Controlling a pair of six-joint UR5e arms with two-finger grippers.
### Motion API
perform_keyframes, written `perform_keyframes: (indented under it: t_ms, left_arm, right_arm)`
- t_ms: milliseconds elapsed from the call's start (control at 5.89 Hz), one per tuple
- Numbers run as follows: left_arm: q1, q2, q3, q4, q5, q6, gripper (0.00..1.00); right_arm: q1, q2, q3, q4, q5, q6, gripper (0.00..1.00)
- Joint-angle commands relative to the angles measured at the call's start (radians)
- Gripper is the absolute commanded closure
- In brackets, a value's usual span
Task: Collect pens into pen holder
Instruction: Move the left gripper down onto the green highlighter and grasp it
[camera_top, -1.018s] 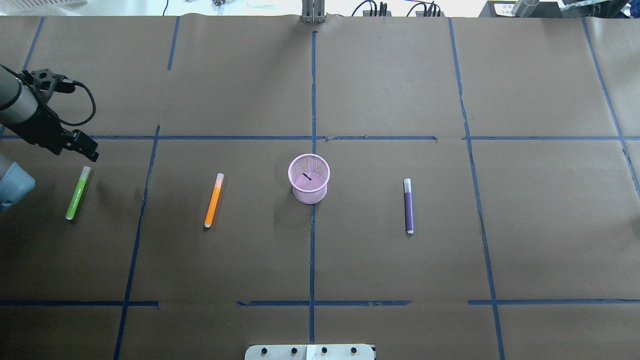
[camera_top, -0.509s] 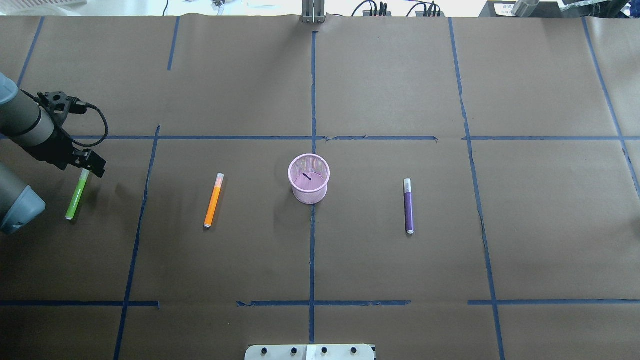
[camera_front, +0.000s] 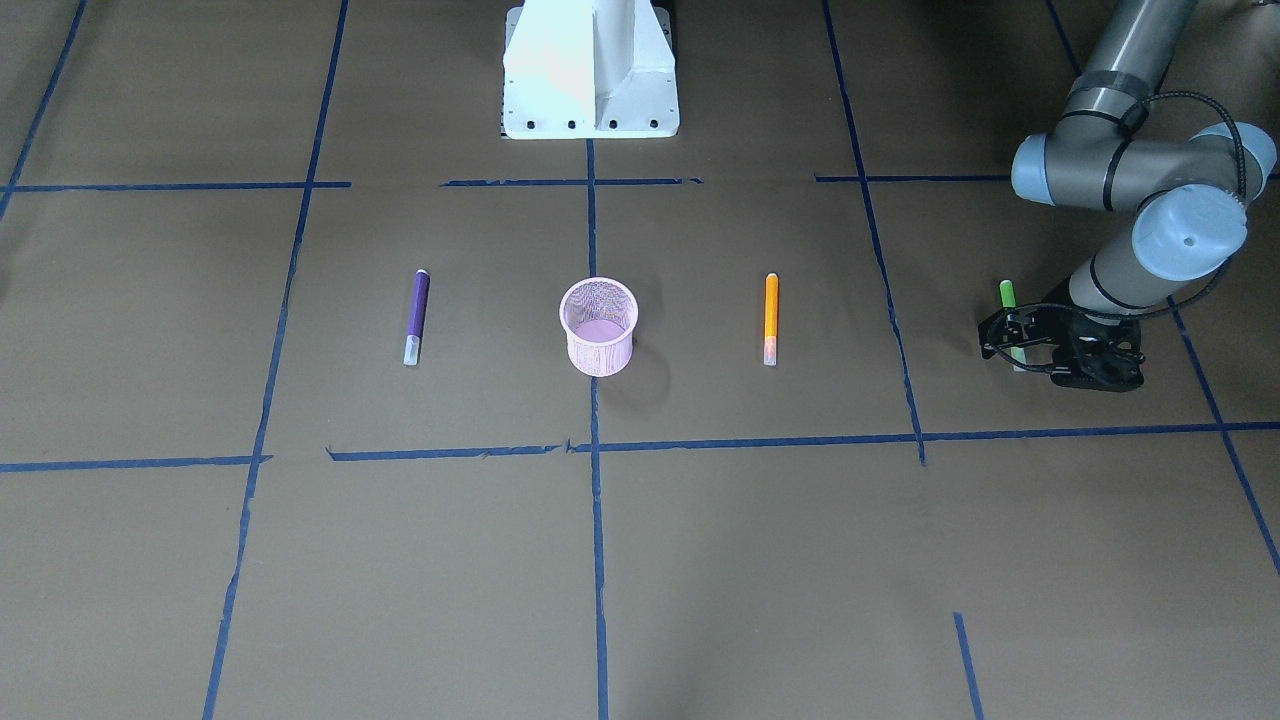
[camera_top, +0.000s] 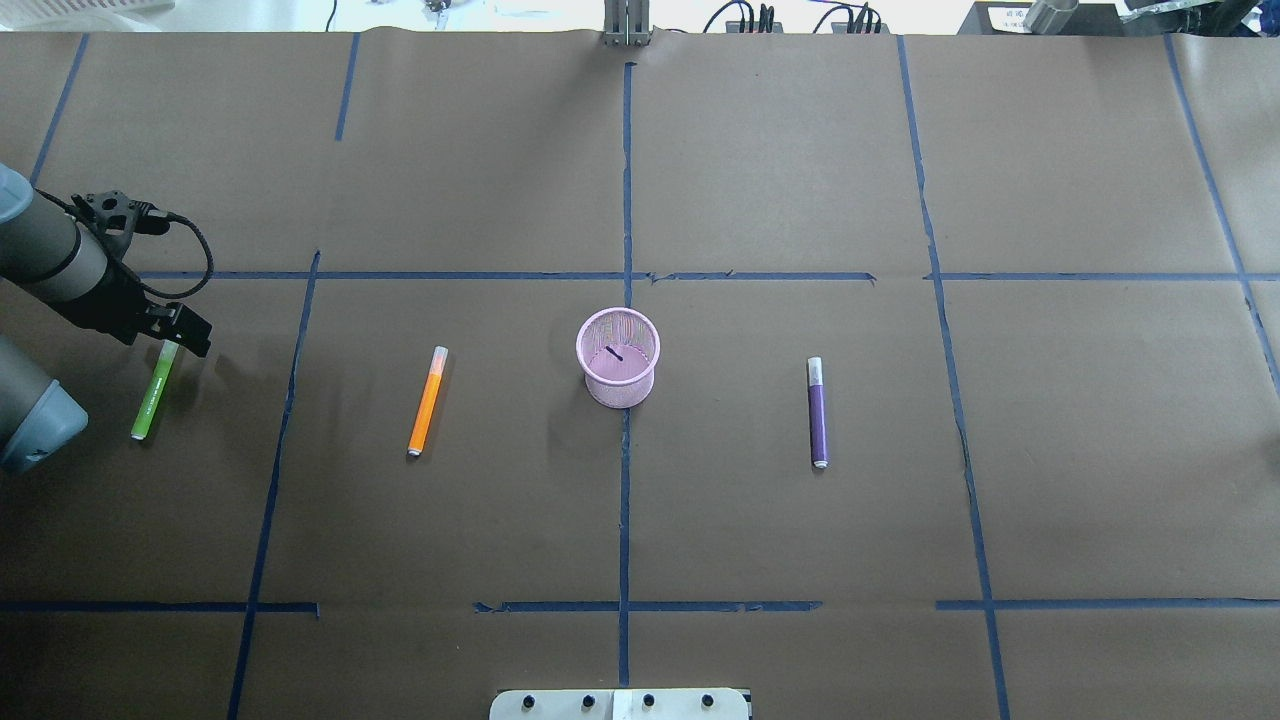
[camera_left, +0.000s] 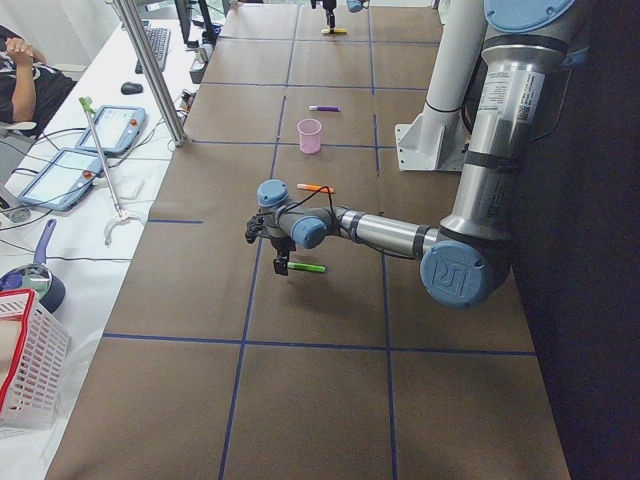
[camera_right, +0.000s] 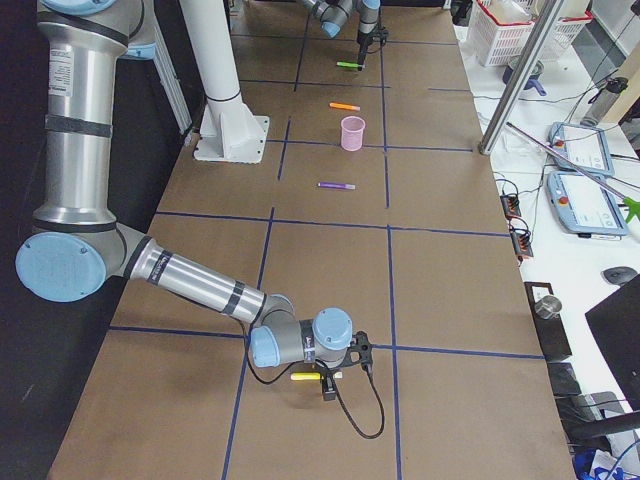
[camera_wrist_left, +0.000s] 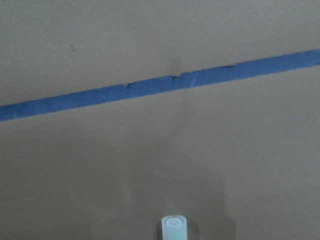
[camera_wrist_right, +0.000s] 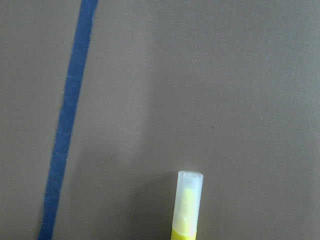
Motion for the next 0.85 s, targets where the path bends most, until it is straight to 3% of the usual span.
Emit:
perform_keyframes:
  t_ms: [0,679]
  left_arm:
    - [0.001,0.001,0.003,-0.015,0.004,-0.013,0.0]
    - [0.001,-0.004,0.005,-0.012,-0.001,-0.013,0.81]
  right_arm:
    - [0.0,0.0,-0.001,0.0,-0.001,0.0,0.0]
    - [0.0,0.0,-0.002,0.0,-0.003,0.0,0.0]
